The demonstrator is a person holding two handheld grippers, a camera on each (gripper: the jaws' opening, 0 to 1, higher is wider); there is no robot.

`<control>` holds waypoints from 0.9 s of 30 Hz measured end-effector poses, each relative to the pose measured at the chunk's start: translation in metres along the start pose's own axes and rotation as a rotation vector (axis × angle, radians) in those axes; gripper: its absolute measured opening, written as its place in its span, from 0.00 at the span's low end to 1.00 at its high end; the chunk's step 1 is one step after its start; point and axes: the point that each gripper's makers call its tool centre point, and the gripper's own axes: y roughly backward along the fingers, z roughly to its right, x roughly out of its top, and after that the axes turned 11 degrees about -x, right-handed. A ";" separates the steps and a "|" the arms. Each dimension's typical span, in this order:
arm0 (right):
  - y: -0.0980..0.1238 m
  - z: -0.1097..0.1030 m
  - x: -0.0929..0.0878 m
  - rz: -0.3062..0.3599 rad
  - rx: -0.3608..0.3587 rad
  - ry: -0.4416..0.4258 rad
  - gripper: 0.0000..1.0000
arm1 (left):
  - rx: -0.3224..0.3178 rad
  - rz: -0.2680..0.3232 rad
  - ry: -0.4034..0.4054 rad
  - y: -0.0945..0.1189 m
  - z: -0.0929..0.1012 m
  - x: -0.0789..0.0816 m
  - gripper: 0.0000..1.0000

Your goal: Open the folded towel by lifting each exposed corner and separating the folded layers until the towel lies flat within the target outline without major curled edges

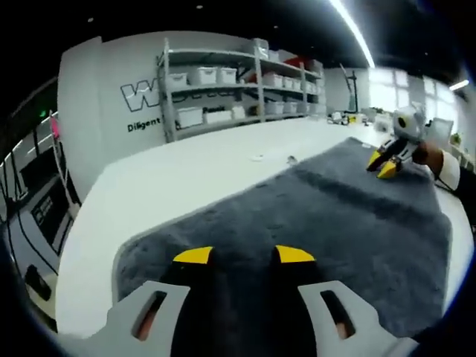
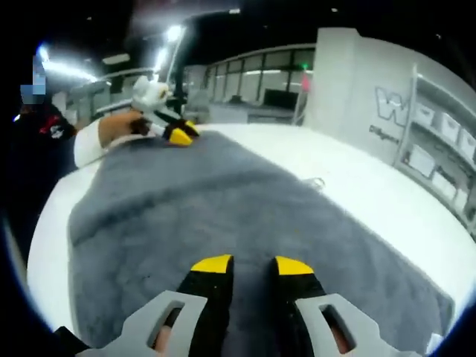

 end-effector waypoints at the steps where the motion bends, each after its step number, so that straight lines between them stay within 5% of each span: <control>1: 0.000 0.000 0.000 0.003 0.005 -0.015 0.16 | -0.011 -0.002 0.005 -0.002 0.001 -0.001 0.30; 13: 0.001 -0.003 -0.001 0.018 0.029 -0.010 0.16 | -0.065 -0.043 -0.045 -0.012 0.014 -0.005 0.28; 27: -0.001 -0.007 -0.001 0.009 0.020 0.016 0.00 | -0.082 -0.064 -0.047 -0.014 0.025 -0.006 0.11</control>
